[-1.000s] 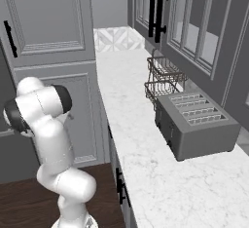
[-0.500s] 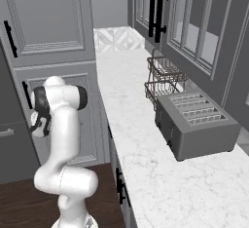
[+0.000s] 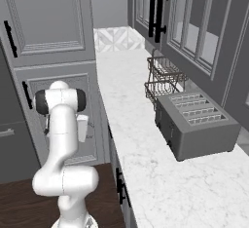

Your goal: Take a straw from the drawer in front and place it inside the glass cup on the dining counter.

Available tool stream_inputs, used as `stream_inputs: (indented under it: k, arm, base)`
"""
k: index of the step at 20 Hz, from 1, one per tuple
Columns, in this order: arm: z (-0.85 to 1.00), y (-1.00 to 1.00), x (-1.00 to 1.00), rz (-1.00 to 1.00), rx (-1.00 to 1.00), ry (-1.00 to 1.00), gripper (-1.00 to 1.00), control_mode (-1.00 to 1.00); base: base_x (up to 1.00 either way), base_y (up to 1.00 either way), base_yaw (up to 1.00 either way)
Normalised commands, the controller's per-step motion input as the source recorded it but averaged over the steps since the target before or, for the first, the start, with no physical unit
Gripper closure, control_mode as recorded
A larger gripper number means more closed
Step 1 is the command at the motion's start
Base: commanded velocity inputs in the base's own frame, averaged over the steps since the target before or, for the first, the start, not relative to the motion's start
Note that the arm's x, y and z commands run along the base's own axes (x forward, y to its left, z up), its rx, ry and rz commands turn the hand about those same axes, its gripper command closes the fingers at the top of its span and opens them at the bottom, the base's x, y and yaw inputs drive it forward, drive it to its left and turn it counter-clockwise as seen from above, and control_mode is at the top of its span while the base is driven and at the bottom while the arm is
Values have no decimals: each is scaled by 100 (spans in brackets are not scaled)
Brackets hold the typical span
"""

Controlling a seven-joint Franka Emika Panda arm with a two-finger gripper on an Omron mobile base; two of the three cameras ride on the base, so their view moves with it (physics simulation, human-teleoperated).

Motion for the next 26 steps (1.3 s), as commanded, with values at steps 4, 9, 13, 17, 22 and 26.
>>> stream_inputs:
  k: [4, 9, 13, 17, 22, 26]
  arm:
    - [-30, -51, 30, 0, 0, -2, -100, -100]
    - [-29, -43, 22, 1, 0, -4, -100, -100]
    - [-29, -34, 31, 5, 0, -5, -100, -100]
    - [-25, -25, 35, 8, 0, -3, -100, -100]
    - [-32, -5, 42, 10, 0, 0, -100, -100]
    - [-35, 0, 49, 11, 0, 0, -100, -100]
  base:
    - [0, 0, 0]
    - [0, 0, 0]
    - [0, 0, 0]
    - [0, 0, 0]
    - [0, 0, 0]
    - [0, 0, 0]
